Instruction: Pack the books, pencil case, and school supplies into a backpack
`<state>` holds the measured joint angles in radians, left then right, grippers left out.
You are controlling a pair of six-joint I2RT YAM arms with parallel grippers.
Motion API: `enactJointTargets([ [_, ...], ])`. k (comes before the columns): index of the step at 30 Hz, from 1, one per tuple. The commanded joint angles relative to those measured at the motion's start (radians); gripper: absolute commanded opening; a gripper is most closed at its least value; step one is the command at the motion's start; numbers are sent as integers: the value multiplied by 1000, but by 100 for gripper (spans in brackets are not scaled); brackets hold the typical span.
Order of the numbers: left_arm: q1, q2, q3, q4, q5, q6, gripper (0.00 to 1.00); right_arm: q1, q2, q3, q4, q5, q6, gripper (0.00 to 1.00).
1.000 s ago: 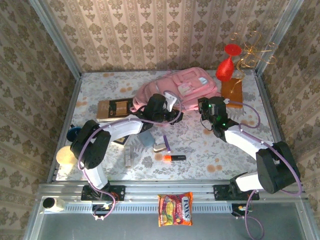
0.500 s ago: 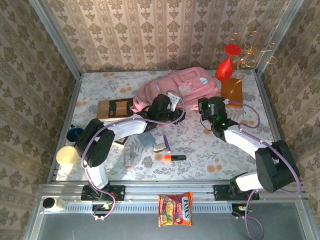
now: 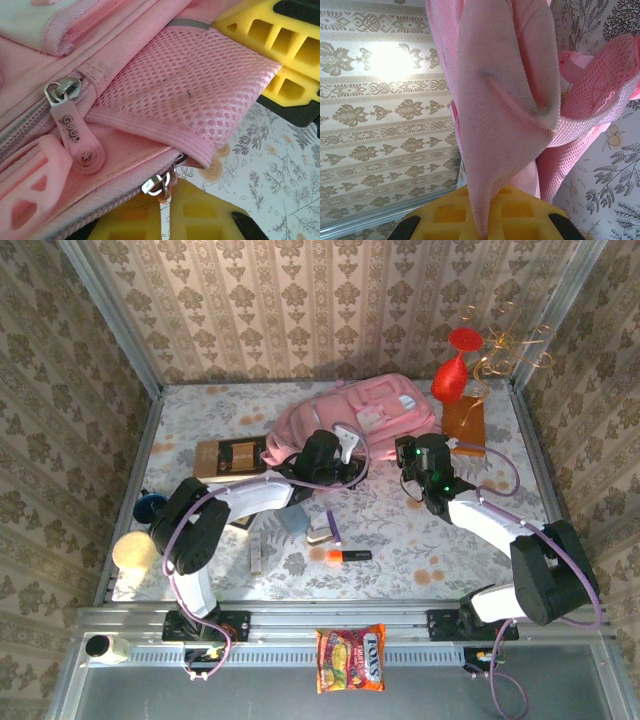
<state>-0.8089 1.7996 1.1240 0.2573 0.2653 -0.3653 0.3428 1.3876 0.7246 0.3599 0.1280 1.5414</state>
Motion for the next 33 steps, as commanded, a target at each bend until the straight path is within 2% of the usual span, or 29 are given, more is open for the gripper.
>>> enactJointTargets([
  [1,17,-48,-33,31,-13,11,1,11,-30,10,64,-5,2,0],
  [11,65,-115,-116,14,-52,30,0,-6,-55,-2,50,-8,-12,0],
  [20,54,-106,-100,-3,-36,53,0,5,-41,-5,68,-18,-2,0],
  [26,59,-155,-144,-46,-192,4,0,0,-52,-14,46,4,-22,0],
  [29,63,-184,-164,-105,-269,24,0,-10,-53,-26,32,12,-47,0],
  [33,84,-191,-187,-139,-286,61,0,-20,-39,-32,16,-3,-90,0],
])
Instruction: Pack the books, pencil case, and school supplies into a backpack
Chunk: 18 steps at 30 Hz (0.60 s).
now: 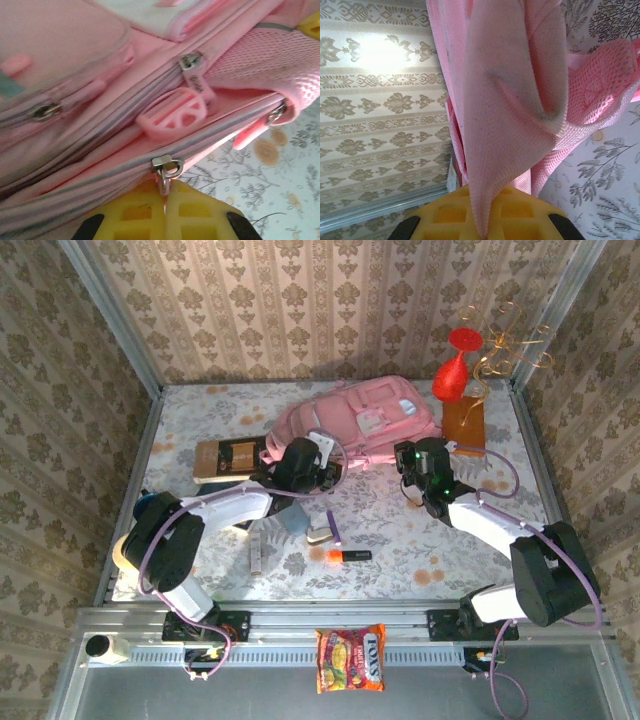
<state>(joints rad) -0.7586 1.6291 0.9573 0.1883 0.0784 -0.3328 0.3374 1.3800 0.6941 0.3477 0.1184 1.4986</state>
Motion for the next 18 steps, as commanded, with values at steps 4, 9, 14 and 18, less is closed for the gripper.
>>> enactJointTargets([
  [4,45,-8,-3,-107,-95,61,0,-17,2,1,32,-46,-79,0],
  [9,85,-12,5,-167,-109,89,0,-70,5,10,-44,-119,-176,0],
  [14,120,-17,-21,-211,-124,113,0,-167,65,21,-132,-236,-333,0],
  [18,120,13,-10,-224,-79,130,0,-205,125,78,-185,-294,-457,0],
])
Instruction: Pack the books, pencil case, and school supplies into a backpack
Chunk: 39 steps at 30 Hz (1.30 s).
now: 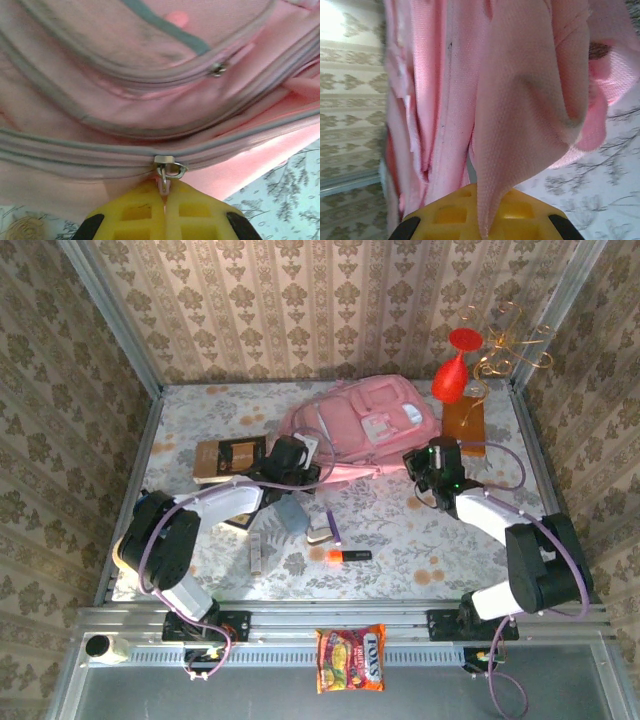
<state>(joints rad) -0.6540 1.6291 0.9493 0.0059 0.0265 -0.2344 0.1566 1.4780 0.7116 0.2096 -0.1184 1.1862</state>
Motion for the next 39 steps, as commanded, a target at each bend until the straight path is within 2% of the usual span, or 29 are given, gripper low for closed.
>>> enactJointTargets([
  [1,12,23,7,-43,-10,35,0,-28,42,78,-58,-61,-171,0],
  [9,-30,59,52,-33,87,40,0,-59,149,234,-166,-30,-356,1],
  [12,-43,75,53,-17,124,32,0,-67,197,291,-208,-43,-404,6],
  [16,-53,87,59,0,151,3,0,-71,220,323,-277,-45,-480,22],
  [22,-75,89,81,-6,139,8,0,-72,123,255,-356,3,-557,49],
  [24,-78,90,79,-6,138,10,0,-67,81,211,-348,-24,-532,60],
  [26,-80,92,75,-3,136,12,0,-37,50,144,-289,-75,-471,66],
  [30,-84,97,77,-5,138,21,0,89,47,62,-165,-94,-318,78],
  [34,-89,100,79,-6,144,26,0,178,86,13,-10,-53,-148,82],
  [39,-92,92,68,-8,142,32,0,211,173,29,91,-12,-52,79],
])
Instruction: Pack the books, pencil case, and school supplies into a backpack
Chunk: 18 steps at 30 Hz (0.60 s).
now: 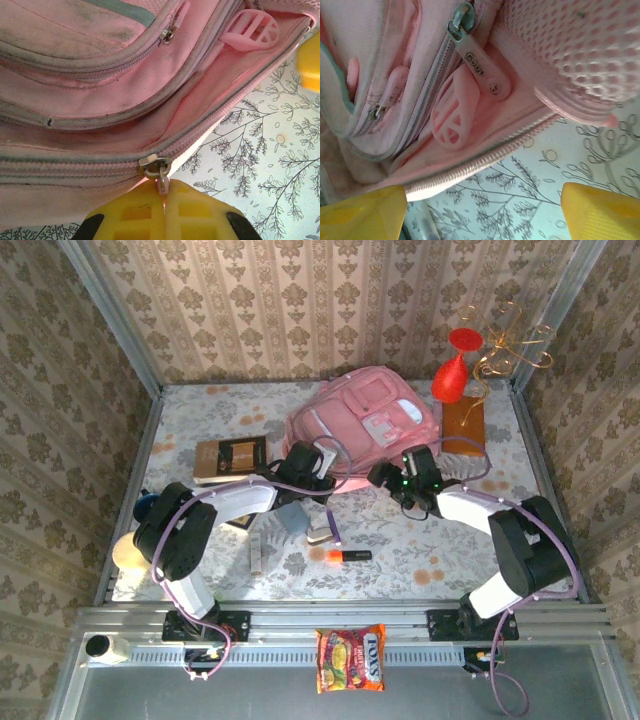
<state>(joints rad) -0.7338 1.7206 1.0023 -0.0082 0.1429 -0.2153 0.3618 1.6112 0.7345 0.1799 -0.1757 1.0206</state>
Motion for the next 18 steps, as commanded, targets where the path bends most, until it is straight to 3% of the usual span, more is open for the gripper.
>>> enactJointTargets([
  [1,-11,-2,13,7,23,14,0,6,58,10,140,50,129,78],
  [6,-10,-9,2,-13,-1,38,0,3,102,36,158,96,144,59],
  [14,-1,-29,-8,-76,-66,84,0,-36,77,34,83,176,72,11],
  [18,29,-32,-6,-111,-104,113,0,-81,56,20,78,136,41,0],
])
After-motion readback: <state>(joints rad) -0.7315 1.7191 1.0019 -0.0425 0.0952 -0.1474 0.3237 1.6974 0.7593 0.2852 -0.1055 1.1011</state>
